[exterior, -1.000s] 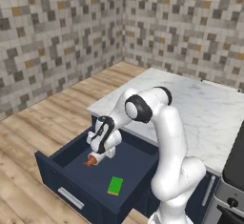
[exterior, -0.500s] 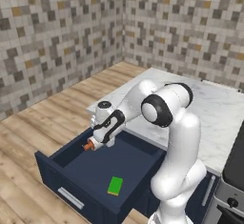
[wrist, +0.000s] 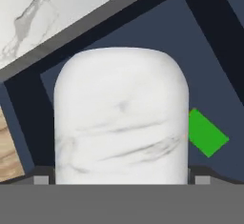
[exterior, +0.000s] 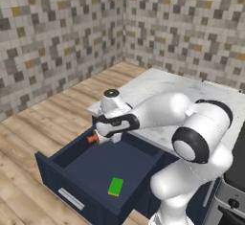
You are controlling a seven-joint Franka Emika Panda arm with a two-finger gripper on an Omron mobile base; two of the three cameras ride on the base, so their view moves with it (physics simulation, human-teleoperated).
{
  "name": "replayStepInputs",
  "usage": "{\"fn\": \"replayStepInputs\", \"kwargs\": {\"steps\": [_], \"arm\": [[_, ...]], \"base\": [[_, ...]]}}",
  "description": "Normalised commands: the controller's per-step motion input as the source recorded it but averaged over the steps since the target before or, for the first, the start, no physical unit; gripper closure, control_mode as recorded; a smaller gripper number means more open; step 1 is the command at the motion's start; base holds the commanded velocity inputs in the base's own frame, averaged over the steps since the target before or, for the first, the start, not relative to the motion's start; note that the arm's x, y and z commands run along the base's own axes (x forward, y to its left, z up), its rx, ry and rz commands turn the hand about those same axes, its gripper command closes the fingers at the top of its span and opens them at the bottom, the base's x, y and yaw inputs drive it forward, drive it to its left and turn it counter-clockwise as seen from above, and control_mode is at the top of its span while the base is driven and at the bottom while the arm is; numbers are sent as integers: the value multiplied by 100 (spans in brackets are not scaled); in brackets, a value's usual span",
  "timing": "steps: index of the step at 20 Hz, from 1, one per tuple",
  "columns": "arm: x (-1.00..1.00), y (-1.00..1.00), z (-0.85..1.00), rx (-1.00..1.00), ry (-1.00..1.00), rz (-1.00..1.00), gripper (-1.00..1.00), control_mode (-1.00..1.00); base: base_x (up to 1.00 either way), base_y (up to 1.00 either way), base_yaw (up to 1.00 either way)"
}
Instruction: Restock the sink supplies by placing the sponge and soap dispenser on the counter and next to the sink. Make sure the soap dispenser is upright.
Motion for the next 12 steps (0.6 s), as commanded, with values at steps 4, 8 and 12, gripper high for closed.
{"fn": "replayStepInputs", "kwargs": {"steps": [4, 8, 12], "arm": [[-67, -76, 100, 9, 0, -13, 100, -100], [-56, -80, 90, 7, 0, -17, 100, -100], [-79, -62, 48, 10, -4, -15, 100, -100]], "base": [[0, 0, 0], [0, 0, 0], [0, 0, 0]]}}
